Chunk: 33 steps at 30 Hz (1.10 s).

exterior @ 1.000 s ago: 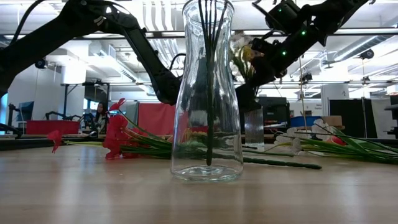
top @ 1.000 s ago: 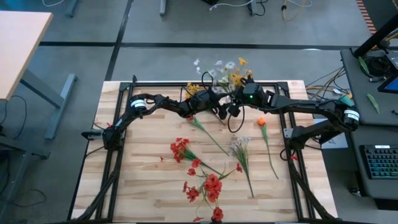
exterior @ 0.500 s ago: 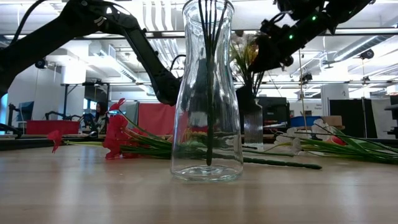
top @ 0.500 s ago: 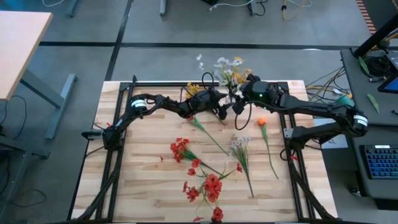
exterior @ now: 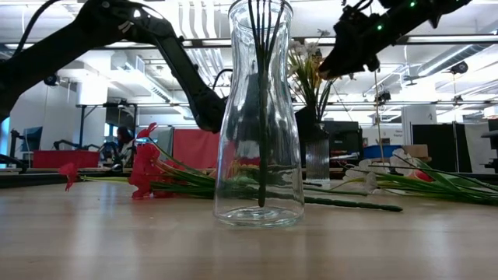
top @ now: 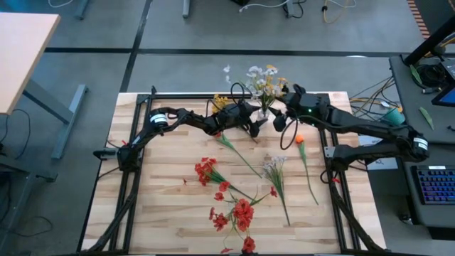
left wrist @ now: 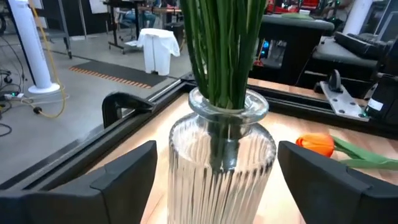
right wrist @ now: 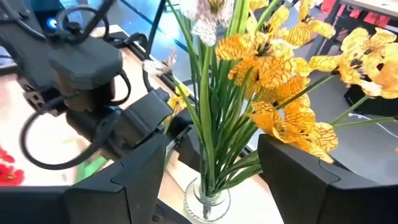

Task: Sort flowers into vase by color
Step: Put the white flowers into the top transparent vase

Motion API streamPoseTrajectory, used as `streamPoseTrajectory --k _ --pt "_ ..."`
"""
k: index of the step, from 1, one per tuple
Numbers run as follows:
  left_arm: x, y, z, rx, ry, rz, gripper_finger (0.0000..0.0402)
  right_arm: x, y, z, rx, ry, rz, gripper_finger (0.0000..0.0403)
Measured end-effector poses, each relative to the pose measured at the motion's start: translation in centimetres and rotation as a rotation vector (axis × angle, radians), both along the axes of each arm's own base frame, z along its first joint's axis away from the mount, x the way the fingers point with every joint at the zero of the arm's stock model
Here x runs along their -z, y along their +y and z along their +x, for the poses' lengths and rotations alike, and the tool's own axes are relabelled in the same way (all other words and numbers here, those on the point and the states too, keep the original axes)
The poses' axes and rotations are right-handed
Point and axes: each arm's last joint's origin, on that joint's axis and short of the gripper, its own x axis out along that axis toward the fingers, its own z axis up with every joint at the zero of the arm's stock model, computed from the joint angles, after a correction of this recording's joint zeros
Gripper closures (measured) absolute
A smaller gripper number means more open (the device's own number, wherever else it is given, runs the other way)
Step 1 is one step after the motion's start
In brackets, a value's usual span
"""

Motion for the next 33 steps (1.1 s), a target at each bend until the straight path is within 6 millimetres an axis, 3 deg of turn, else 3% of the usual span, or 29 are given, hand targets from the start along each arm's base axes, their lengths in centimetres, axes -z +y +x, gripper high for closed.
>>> streamPoseTrajectory --k 9,14,21,26,33 --pt "-1.1 -0.1 -0.3 0.005 0.082 -0.018 0.0063 -0.5 0.8 -0.8 0.001 -0.017 0.036 0.0154" --pt "-2.7 -0.3 -0.6 0.013 0.109 -0.020 0.0062 -0.6 1.1 -1.1 0.005 -0.012 0.073 0.0156" --pt "-3.1 -1.6 -0.8 0.108 0.182 -0.160 0.0063 -1.3 2.1 -1.4 0.021 0.051 0.198 0.0158" --pt "-3.5 -2.2 -2.1 0.073 0.390 -0.232 0.0070 -2.2 3.1 -2.0 0.042 0.106 0.300 0.0158" --pt "-5.8 -3.0 -4.3 0.063 0.576 -0.250 0.0078 -3.1 4.4 -2.6 0.070 0.149 0.429 0.0158"
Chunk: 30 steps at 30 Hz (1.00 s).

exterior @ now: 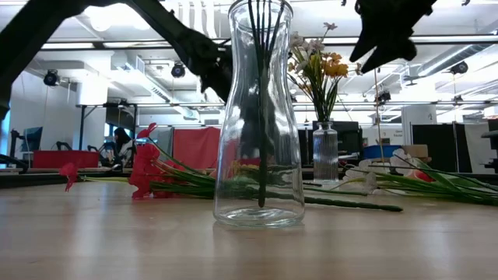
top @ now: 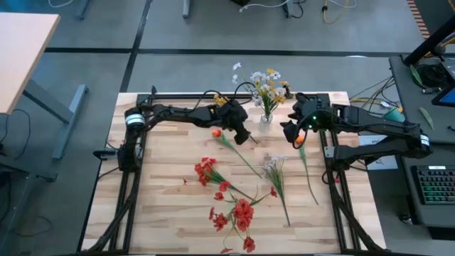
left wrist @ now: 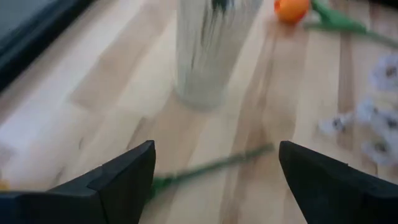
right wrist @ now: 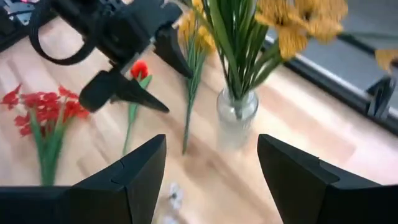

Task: Sort flowers into vase by color
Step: Put the white flowers into the top transparent vase

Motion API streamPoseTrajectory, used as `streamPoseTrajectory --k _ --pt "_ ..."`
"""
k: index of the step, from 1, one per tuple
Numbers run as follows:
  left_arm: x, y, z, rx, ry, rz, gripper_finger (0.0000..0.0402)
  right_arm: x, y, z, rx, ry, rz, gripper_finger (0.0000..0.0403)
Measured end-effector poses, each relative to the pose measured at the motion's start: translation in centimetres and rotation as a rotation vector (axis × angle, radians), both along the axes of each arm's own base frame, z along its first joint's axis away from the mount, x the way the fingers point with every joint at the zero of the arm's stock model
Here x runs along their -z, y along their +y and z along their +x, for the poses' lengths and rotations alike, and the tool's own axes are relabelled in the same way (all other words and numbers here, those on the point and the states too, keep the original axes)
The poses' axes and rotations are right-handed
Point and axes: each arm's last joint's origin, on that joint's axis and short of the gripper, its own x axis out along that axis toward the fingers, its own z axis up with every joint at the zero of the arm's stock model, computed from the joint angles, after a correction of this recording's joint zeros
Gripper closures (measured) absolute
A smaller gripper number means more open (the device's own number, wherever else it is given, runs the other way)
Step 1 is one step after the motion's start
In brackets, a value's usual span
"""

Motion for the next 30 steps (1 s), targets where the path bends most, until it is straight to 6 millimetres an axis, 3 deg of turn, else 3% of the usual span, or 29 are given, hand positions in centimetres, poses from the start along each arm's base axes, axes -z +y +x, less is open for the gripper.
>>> streamPoseTrajectory --k 10,17,23,30 --pt "-3.0 -1.2 -4.3 -0.103 0.273 0.052 0.0079 0.0 2.4 -1.8 0.054 0.137 0.310 0.0158" --pt "-3.9 -2.8 -8.1 -0.136 0.353 0.071 0.0079 2.1 4.3 -1.2 0.049 0.209 0.468 0.0158" --pt "-4.9 -4.4 -12.1 -0.174 0.284 0.053 0.0079 4.3 6.9 1.2 0.043 0.336 0.498 0.0158" --pt "-6.9 -6.7 -15.0 -0.156 -0.011 0.091 0.0079 7.7 10.4 4.1 0.043 0.482 0.488 0.0150"
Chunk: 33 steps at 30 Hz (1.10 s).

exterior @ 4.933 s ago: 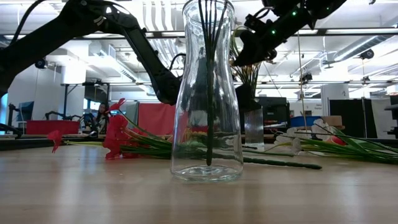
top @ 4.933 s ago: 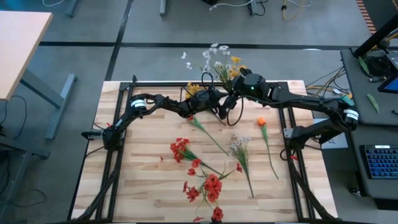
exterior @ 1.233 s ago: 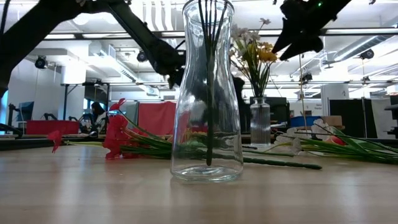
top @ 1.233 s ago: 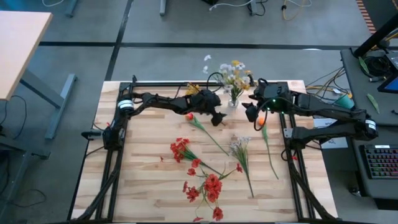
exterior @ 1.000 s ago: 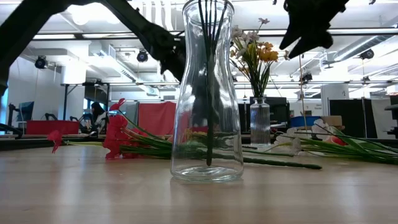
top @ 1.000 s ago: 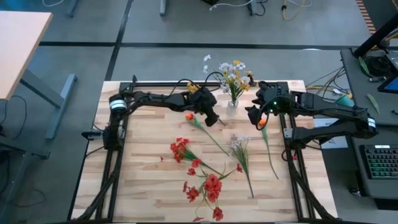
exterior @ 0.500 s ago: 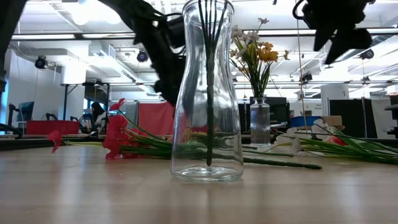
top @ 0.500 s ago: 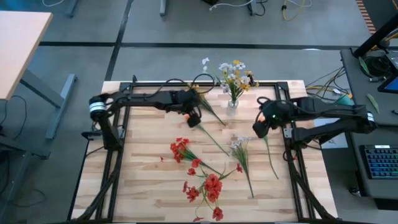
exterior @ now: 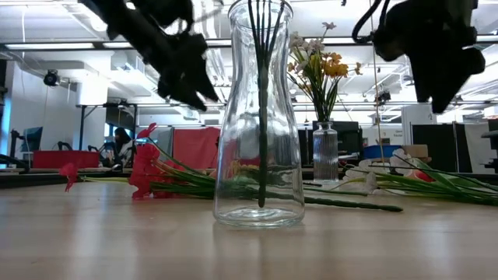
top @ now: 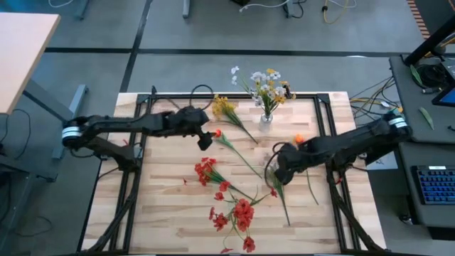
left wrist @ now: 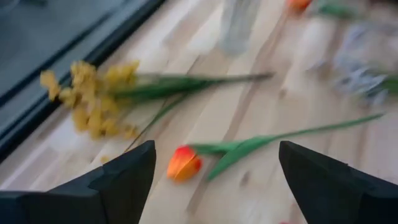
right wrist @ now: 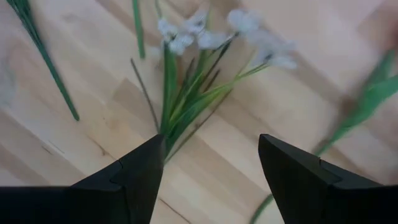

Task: Sort flowers into vase by color
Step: Put the white flowers into the top transparent vase

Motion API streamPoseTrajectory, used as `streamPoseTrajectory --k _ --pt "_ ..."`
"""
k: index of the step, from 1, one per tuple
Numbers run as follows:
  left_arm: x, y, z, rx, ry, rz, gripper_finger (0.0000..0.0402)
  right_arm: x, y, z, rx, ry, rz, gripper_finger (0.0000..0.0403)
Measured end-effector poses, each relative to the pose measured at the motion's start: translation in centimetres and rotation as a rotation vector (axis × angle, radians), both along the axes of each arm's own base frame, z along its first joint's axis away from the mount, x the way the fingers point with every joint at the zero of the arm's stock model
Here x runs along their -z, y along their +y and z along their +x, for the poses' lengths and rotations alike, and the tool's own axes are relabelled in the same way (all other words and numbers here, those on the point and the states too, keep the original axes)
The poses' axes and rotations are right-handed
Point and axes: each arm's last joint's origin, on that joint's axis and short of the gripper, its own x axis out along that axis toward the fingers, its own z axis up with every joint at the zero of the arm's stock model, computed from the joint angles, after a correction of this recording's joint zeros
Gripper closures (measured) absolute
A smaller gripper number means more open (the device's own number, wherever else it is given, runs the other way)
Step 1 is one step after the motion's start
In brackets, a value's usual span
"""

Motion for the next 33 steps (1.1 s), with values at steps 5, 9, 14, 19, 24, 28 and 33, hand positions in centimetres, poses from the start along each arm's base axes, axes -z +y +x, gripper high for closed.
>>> streamPoseTrajectory --k 5,9,14,19,24,28,33 --pt "-1.5 -1.5 -1.7 0.042 -0.189 0.043 0.0079 2.4 2.4 1.6 0.005 0.047 0.009 0.0107" --pt "-2.3 -2.4 -2.8 0.067 -0.288 0.061 0.0079 4.7 3.9 2.7 0.005 0.087 0.009 0.0074" --pt "-3.0 -2.7 -3.3 0.087 -0.374 0.091 0.0079 7.5 4.6 3.7 0.024 0.173 -0.021 0.0062" --pt "-2.8 -2.7 -3.0 0.116 -0.409 0.093 0.0079 9.4 4.9 4.3 0.020 0.220 -0.025 0.0079" --pt "-2.0 -2.5 -2.2 0.127 -0.388 0.108 0.0079 10.1 5.0 4.8 0.028 0.210 -0.016 0.0118" --pt "-1.3 -2.4 -1.3 0.130 -0.380 0.111 0.0079 10.4 5.1 4.9 0.046 0.199 -0.010 0.0177" --pt "-0.3 -2.3 -0.4 0.162 -0.359 0.116 0.0079 10.5 5.0 4.9 0.058 0.190 -0.013 0.0273"
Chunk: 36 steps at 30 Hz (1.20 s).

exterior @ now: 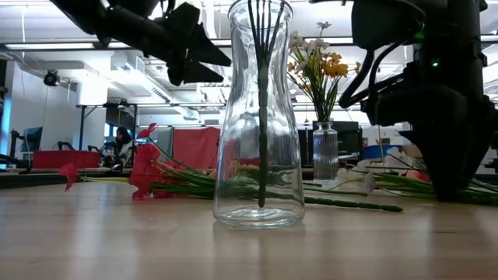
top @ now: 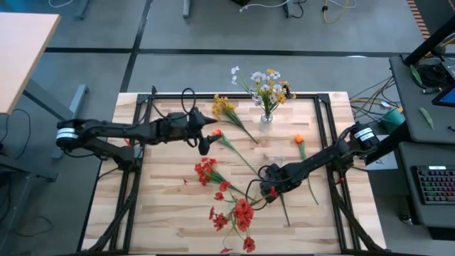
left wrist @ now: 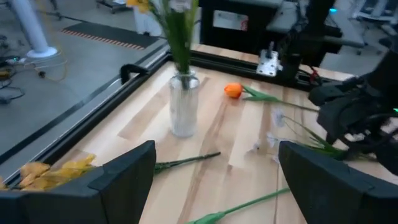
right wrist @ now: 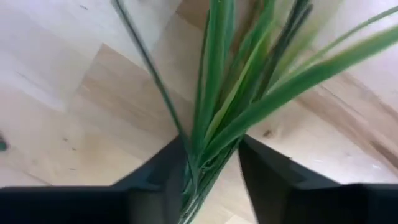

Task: Sort flowers into vase by color
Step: Put the white flowers into the top transparent vase

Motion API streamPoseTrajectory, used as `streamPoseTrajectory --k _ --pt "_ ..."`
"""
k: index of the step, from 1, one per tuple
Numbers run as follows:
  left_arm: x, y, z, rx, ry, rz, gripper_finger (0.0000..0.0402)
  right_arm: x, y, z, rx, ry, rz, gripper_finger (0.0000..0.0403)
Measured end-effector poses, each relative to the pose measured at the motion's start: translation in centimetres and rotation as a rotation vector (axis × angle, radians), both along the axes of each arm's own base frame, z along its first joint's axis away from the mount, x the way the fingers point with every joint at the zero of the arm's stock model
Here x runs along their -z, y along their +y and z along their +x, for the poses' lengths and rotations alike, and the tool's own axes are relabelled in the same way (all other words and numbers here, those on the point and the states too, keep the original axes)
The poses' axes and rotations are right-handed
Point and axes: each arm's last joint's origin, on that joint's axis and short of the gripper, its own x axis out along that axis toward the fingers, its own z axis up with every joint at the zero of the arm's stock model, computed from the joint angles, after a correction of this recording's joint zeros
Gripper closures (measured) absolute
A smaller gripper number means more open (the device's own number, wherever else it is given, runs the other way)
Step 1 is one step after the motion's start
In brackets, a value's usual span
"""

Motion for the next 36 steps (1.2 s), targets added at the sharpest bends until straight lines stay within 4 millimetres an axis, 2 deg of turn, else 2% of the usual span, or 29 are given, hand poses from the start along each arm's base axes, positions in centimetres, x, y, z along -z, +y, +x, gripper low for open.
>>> streamPoseTrajectory --k 4,7,12,18,23,29,36 --pt "0.6 0.0 0.7 0.041 0.004 0.034 0.0079 -0.1 -0.1 -0.3 -0.002 0.008 -0.025 0.0346" --pt "0.7 0.1 1.0 0.047 -0.002 0.061 0.0079 -0.6 -0.2 -0.4 -0.022 -0.005 -0.021 0.0383" --pt "0.6 0.1 1.2 0.089 -0.016 0.103 0.0080 -2.3 -0.2 -1.4 -0.038 -0.005 -0.021 0.0383" --pt "0.2 -0.2 1.3 0.424 -0.089 0.041 0.0088 -6.1 -0.9 -3.8 -0.049 -0.054 -0.079 0.0384" --pt "0.8 0.1 2.1 0.409 -0.125 0.059 0.0090 -9.8 -2.2 -5.2 -0.118 -0.285 -0.248 0.0384" --pt "3.0 0.7 4.4 0.394 -0.207 0.043 0.0090 -13.8 -3.4 -6.2 -0.242 -0.594 -0.482 0.0385" --pt "5.5 1.9 7.1 0.322 -0.329 0.057 0.0090 -16.1 -3.9 -6.4 -0.409 -0.970 -0.643 0.0385"
